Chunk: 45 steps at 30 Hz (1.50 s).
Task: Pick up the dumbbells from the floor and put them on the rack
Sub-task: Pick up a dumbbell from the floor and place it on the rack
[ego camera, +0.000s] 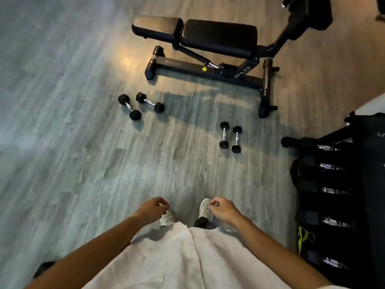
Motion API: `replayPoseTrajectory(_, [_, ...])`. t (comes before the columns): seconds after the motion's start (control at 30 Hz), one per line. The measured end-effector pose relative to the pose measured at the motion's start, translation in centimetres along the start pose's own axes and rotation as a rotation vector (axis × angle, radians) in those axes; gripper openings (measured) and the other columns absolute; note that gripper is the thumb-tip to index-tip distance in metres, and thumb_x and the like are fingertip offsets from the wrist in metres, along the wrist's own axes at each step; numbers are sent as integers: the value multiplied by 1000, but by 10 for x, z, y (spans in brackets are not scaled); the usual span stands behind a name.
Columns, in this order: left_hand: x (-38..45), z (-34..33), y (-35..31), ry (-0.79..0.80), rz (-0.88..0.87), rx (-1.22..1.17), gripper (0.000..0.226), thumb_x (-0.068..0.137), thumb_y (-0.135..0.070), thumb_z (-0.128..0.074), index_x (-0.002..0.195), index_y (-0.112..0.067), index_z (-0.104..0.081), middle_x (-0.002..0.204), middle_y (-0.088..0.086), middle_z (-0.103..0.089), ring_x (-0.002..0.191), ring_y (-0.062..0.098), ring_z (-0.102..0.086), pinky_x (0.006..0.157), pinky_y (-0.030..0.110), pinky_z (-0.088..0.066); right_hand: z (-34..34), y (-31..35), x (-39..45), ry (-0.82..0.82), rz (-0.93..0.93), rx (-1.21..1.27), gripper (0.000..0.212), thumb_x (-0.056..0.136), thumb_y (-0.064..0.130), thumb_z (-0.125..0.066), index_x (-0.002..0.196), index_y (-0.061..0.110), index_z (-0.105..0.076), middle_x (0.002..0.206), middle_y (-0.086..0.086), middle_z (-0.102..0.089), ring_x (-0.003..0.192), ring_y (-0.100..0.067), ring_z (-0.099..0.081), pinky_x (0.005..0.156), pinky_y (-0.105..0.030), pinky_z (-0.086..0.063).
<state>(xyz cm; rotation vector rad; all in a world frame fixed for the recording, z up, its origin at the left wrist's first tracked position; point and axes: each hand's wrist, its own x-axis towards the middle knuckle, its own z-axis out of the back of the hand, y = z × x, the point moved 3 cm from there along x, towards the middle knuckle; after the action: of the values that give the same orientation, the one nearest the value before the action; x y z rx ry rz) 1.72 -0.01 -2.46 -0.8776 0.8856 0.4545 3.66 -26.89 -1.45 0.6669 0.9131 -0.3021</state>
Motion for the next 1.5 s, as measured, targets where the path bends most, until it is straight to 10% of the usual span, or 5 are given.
replayPoseTrajectory(0.23, [3, -1, -17, 62, 3, 77, 9, 97, -19, -62, 89, -21, -67, 86, 5, -71, 66, 14, -61, 54, 16, -46, 4, -6, -16, -56, -49, 46, 22, 95, 23, -58, 77, 33, -66, 96, 4, -72, 92, -15, -65, 68, -21, -46])
replayPoseTrajectory(0.57, [28, -11, -78, 118, -27, 208, 9, 100, -18, -57, 102, -16, -66, 95, 8, -69, 70, 10, -60, 43, 8, -39, 39, -32, -1, -113, -101, 207, 20, 94, 27, -60, 105, 22, -76, 110, 2, -72, 98, -16, -63, 78, -24, -45])
replayPoseTrajectory(1.1, [100, -81, -243, 68, -16, 115, 17, 96, -13, -64, 85, -22, -72, 80, 5, -71, 77, 22, -65, 70, 28, -47, 212, -89, 73, -58, -91, 247, 20, 96, 28, -57, 106, 21, -73, 109, 2, -70, 102, -17, -64, 84, -28, -49])
replayPoseTrajectory(1.27, [129, -88, -286, 96, 10, 134, 14, 97, -15, -64, 86, -22, -70, 78, 4, -68, 65, 16, -58, 56, 23, -42, 253, -101, 99, -32, -115, 260, 18, 97, 26, -57, 104, 21, -72, 102, 4, -66, 99, -18, -64, 81, -28, -49])
replayPoseTrajectory(1.5, [212, -90, -346, 248, 79, 198, 12, 100, -24, -60, 103, -21, -71, 97, 11, -75, 90, 27, -69, 81, 35, -54, 294, -112, 167, -33, -215, 438, 17, 94, 24, -56, 100, 22, -72, 89, 7, -66, 74, -9, -57, 74, -26, -47])
